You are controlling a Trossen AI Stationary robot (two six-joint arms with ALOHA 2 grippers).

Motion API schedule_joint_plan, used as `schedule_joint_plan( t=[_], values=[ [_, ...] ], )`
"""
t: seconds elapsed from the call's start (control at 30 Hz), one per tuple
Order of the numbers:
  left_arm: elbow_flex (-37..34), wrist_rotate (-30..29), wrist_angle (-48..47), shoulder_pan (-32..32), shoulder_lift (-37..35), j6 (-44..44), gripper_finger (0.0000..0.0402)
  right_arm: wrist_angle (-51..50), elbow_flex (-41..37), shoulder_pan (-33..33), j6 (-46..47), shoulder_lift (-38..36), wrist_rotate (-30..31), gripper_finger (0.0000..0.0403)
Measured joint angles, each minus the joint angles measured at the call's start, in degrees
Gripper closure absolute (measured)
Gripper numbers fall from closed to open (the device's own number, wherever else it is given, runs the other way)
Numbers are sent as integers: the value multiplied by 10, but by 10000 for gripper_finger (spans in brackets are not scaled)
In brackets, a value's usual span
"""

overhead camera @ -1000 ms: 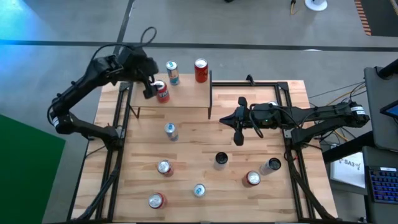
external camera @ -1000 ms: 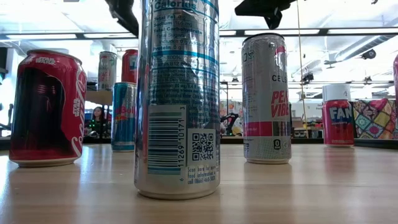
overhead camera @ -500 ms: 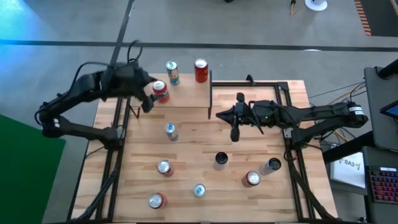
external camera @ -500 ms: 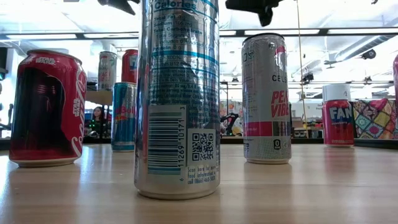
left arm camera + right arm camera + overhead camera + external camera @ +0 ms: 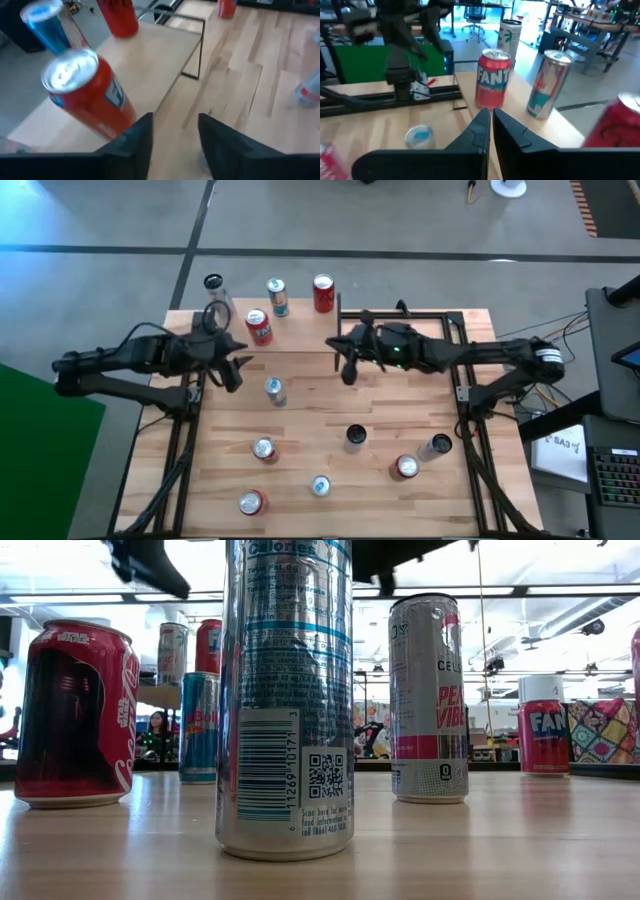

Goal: Place canned beverage on shelf
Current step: Put the red soda can on the shelf

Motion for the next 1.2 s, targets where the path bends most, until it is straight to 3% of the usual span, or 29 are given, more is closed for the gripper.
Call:
schedule_joint_plan(
  t=[0.27, 0.33, 0.53, 0.7, 0.83, 1.2],
  values=[
    [-81, -1, 38, 0, -41, 2, 385, -12, 134, -27, -48, 128, -1, 390],
    [-102, -1, 51, 0, -59, 5, 397, -13, 162, -33, -55, 157, -1, 390],
    [-172, -9, 102, 1, -134, 7, 399, -12, 223, -47, -63, 217, -2, 390],
    [-227, -15, 216, 1, -172, 37, 401, -2, 250, -56, -62, 252, -2, 390],
    [-261, -16, 297, 4, -176, 78, 401, 1, 277, -60, -62, 283, -1, 390],
    [-296, -88, 334, 12, -172, 100, 401, -1, 338, -64, -62, 342, -1, 390]
  ],
)
